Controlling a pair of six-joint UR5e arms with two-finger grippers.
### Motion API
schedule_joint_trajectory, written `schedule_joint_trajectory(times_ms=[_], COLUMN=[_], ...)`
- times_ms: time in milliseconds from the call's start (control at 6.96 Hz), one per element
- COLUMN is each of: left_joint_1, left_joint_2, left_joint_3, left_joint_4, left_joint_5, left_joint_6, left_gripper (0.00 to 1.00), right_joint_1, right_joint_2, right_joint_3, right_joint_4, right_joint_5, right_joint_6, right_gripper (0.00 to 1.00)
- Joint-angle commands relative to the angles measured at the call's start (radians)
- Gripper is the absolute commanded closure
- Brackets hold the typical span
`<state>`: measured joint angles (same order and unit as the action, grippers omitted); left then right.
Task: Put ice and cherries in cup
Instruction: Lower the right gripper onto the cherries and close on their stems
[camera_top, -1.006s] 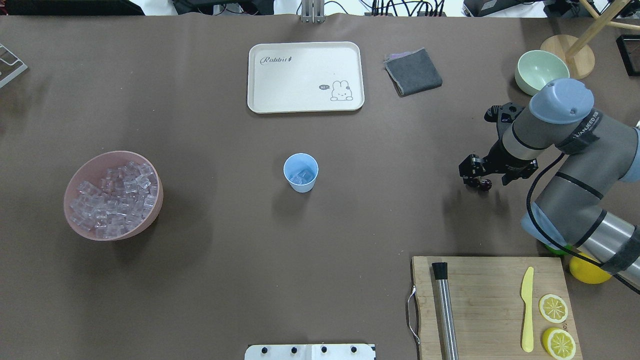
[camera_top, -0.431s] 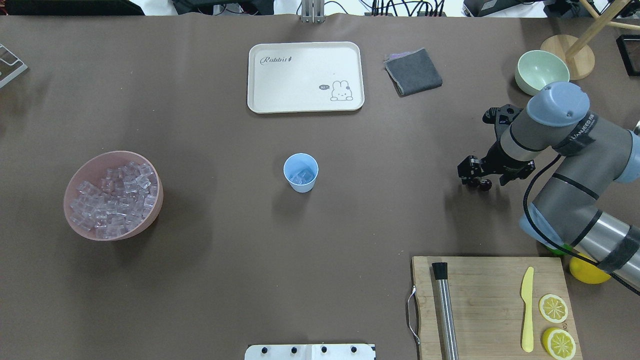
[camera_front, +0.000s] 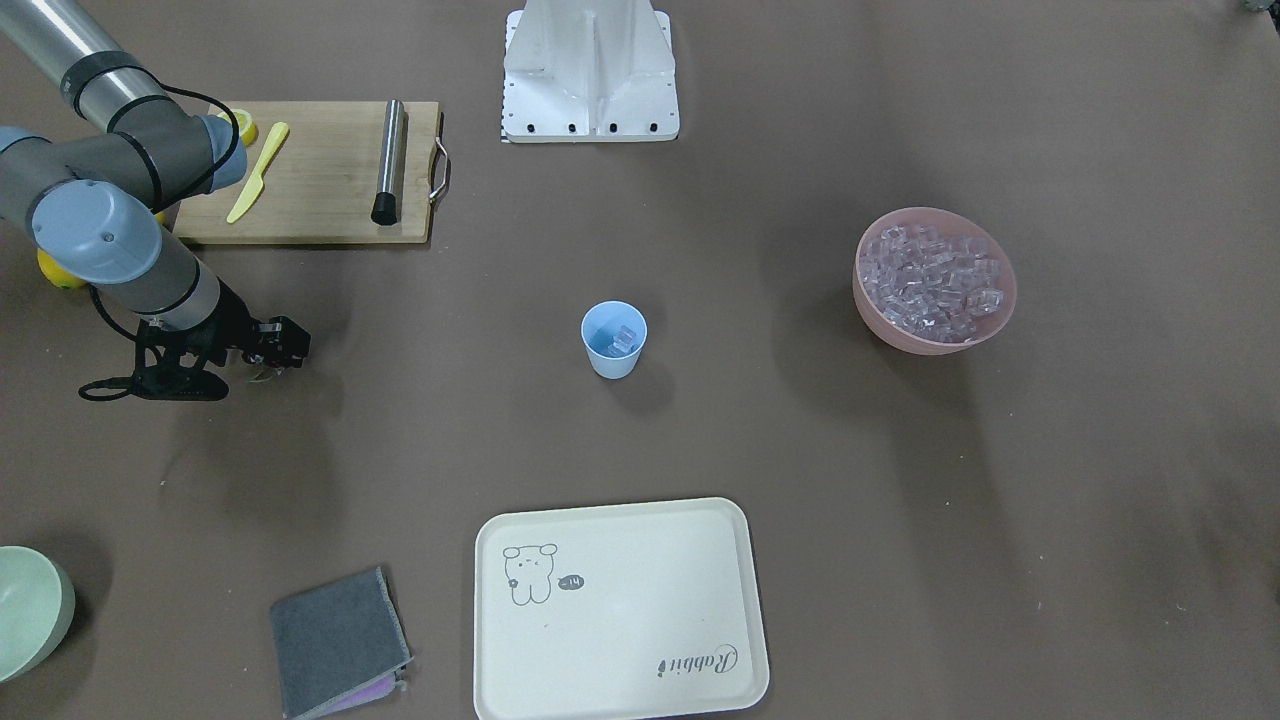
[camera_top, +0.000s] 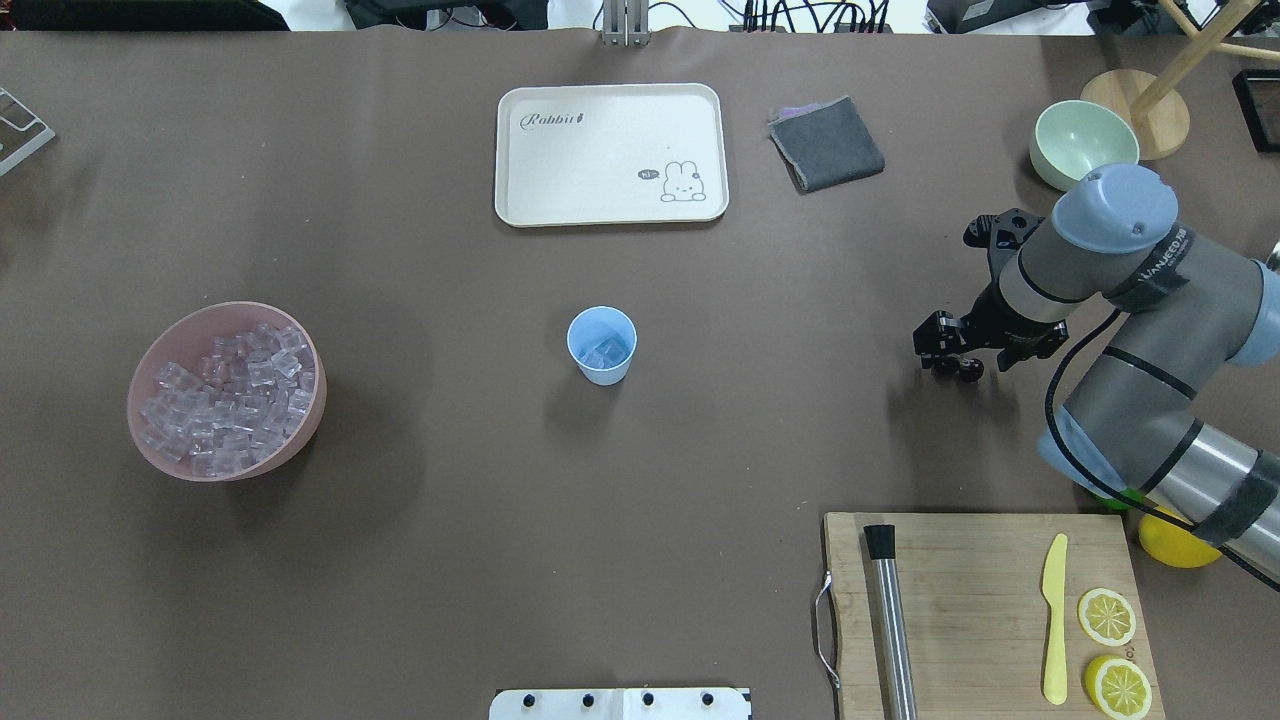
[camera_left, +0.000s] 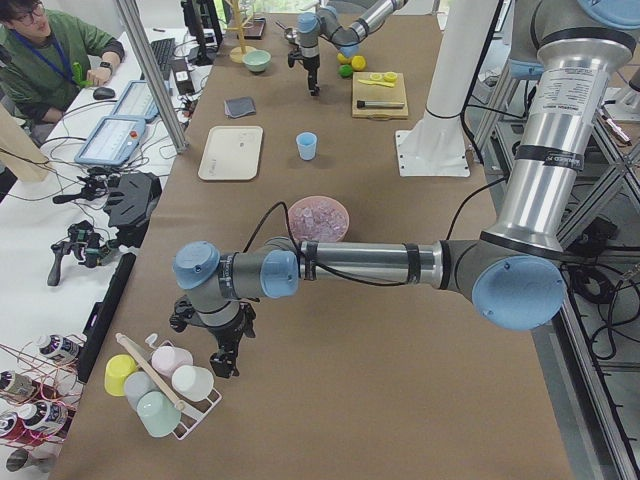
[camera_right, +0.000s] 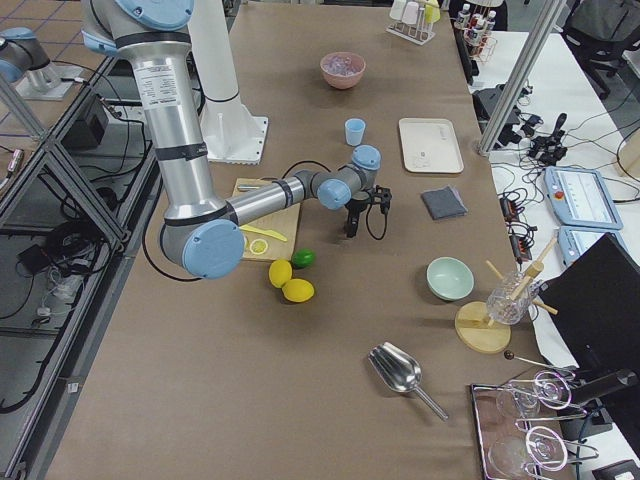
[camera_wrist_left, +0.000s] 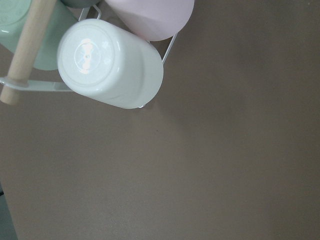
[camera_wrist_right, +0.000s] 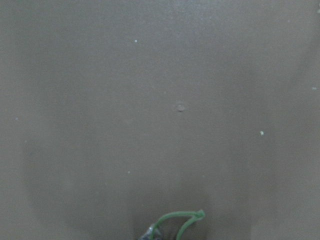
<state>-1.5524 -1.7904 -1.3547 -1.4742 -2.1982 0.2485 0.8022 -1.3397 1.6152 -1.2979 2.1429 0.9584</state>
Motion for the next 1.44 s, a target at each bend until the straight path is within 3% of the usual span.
schedule_joint_trajectory(times_ms=[0,431,575,1294], left_joint_1=[0.000,0.000,0.001,0.002], left_joint_2=[0.000,0.000,0.000,-0.001], left_joint_3=[0.000,0.003,0.003,0.002], left_joint_4=[0.000,0.000,0.000,0.000], left_joint_5=[0.000,0.000,0.000,0.000], left_joint_6=[0.000,0.000,0.000,0.000], left_gripper=[0.03,0.03,0.03,0.03], right_joint_1=[-0.003,-0.009,-0.012,-0.011], right_joint_2=[0.001,0.002,0.004,0.011], right_joint_3=[-0.001,-0.003,-0.002,0.005], right_joint_4=[0.000,0.000,0.000,0.000], right_joint_5=[0.000,0.000,0.000,0.009], right_joint_6=[0.000,-0.001,-0.001,0.002], right_gripper=[0.00,0.01,0.06,0.62])
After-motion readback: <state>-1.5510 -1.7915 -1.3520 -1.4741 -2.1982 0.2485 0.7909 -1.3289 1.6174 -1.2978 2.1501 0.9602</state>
